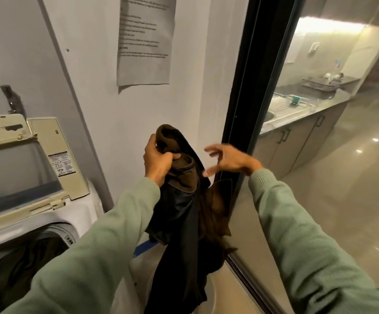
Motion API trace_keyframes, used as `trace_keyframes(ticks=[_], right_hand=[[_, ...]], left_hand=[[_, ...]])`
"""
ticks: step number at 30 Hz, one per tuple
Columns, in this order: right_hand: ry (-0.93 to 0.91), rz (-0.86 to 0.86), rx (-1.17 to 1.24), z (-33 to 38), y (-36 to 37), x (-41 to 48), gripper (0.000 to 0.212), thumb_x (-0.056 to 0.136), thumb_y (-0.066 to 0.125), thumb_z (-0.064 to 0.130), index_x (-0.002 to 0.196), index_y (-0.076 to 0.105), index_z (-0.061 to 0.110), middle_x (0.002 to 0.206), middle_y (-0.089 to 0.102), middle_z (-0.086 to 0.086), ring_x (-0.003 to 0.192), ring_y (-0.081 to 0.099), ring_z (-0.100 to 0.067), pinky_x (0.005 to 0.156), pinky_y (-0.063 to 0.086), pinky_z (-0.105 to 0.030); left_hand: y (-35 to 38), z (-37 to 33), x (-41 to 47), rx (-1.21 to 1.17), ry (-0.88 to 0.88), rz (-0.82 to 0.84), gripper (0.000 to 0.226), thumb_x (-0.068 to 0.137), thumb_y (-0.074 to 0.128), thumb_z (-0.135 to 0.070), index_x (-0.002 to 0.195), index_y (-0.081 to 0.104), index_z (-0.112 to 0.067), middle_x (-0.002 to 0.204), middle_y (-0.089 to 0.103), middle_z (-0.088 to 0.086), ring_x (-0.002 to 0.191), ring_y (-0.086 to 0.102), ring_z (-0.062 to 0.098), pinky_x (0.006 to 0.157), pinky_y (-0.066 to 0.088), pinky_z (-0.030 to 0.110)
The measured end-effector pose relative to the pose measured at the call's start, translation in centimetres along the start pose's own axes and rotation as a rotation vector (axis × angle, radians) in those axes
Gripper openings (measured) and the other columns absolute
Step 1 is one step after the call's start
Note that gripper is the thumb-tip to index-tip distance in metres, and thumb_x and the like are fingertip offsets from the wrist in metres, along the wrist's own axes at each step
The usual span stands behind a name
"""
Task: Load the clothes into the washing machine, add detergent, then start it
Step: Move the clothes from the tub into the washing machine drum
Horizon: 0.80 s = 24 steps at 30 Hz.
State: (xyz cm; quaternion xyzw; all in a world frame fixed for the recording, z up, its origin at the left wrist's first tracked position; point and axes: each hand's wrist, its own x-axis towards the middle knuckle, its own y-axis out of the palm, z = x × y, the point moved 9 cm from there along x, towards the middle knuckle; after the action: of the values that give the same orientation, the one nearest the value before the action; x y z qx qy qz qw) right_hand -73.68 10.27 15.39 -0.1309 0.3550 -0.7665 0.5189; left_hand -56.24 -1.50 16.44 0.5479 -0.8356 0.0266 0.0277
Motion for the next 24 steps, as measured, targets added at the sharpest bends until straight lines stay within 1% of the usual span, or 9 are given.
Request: trace_keyframes(ticks=[3,6,8,10,11,13,18,20,24], right_hand=[[0.305,0.071,-0.063,-8.9,2.9,-0.3,0.126,0.055,0.094,0.025,0.153,0.014,0.024,0.154,0.031,-0.009,0.14,0.033,-0.032,0.114,0.031,-0.05],[0.415,0.011,0.108,-13.7,5.8,-0.9,0.147,0.042,0.098,0.029,0.154,0.004,0.023,0.154,0.03,-0.008,0.14,0.033,-0.031,0.113,0.031,-0.051],[0.36,-0.023,0.302,-14.5,7.5,-0.3,0.117,0.05,0.096,0.026,0.146,0.031,0.013,0.137,0.049,-0.004,0.128,0.047,-0.027,0.11,0.038,-0.049],[0.277,-0.17,0.381,-14.0,7.1,0.9,0.032,0.077,0.08,0.023,0.101,0.065,0.009,0.097,0.066,-0.005,0.098,0.063,-0.025,0.1,0.048,-0.047],[0.247,-0.293,0.372,-13.3,5.9,1.1,0.016,0.085,0.072,0.026,0.08,0.065,0.012,0.081,0.066,-0.004,0.087,0.064,-0.025,0.092,0.052,-0.047],[0.209,-0.473,0.317,-11.3,3.3,1.4,0.025,0.093,0.06,0.034,0.075,0.065,0.017,0.079,0.068,-0.006,0.086,0.066,-0.028,0.084,0.052,-0.041],[0.092,-0.825,-0.11,-3.5,-3.3,0.1,0.03,0.099,0.043,0.038,0.092,0.065,0.02,0.093,0.069,-0.01,0.099,0.059,-0.032,0.097,0.038,-0.047],[-0.004,-0.861,-0.14,-0.4,-4.3,0.0,0.032,0.1,0.041,0.04,0.091,0.062,0.018,0.089,0.067,-0.008,0.092,0.061,-0.032,0.086,0.042,-0.042],[-0.174,-0.835,-0.143,4.8,-4.3,0.3,0.031,0.099,0.041,0.044,0.089,0.058,0.019,0.087,0.066,-0.005,0.084,0.062,-0.03,0.073,0.045,-0.039]], left_hand=[[0.1,-1.5,0.4,-0.174,-0.03,0.054,0.057,0.069,0.074,0.014,0.092,0.058,-0.036,0.1,0.069,0.002,0.092,0.07,0.027,0.062,0.061,0.043],[-0.5,-4.2,0.6,-0.298,-0.012,0.046,0.058,0.068,0.073,0.018,0.102,0.059,-0.028,0.1,0.07,0.003,0.093,0.07,0.027,0.069,0.061,0.044],[-1.4,-5.7,0.9,-0.383,-0.016,0.018,0.057,0.068,0.072,0.018,0.105,0.059,-0.023,0.097,0.07,0.002,0.092,0.07,0.025,0.071,0.06,0.043],[-2.7,-7.0,1.2,-0.443,-0.025,0.002,0.06,0.07,0.071,0.017,0.114,0.056,-0.021,0.097,0.07,0.001,0.086,0.071,0.02,0.066,0.06,0.04],[-3.3,-7.3,1.3,-0.438,-0.019,-0.002,0.062,0.07,0.071,0.016,0.117,0.055,-0.02,0.097,0.069,0.0,0.082,0.071,0.017,0.063,0.06,0.04],[-4.8,-6.9,1.6,-0.354,-0.016,0.005,0.065,0.071,0.073,0.014,0.123,0.052,-0.02,0.099,0.069,0.0,0.08,0.071,0.016,0.056,0.059,0.039],[-8.4,0.3,1.1,0.007,-0.114,0.058,0.065,0.072,0.076,0.008,0.128,0.053,-0.015,0.111,0.07,0.013,0.077,0.068,0.021,0.043,0.054,0.029],[-8.2,3.9,-0.1,0.157,-0.167,0.15,0.068,0.074,0.075,0.008,0.13,0.05,-0.022,0.11,0.068,0.013,0.077,0.066,0.021,0.044,0.053,0.029],[-4.4,9.4,-4.2,0.548,-0.397,0.754,0.074,0.082,0.068,0.006,0.14,0.037,-0.029,0.134,0.053,0.011,0.114,0.057,0.028,0.086,0.057,0.044]])
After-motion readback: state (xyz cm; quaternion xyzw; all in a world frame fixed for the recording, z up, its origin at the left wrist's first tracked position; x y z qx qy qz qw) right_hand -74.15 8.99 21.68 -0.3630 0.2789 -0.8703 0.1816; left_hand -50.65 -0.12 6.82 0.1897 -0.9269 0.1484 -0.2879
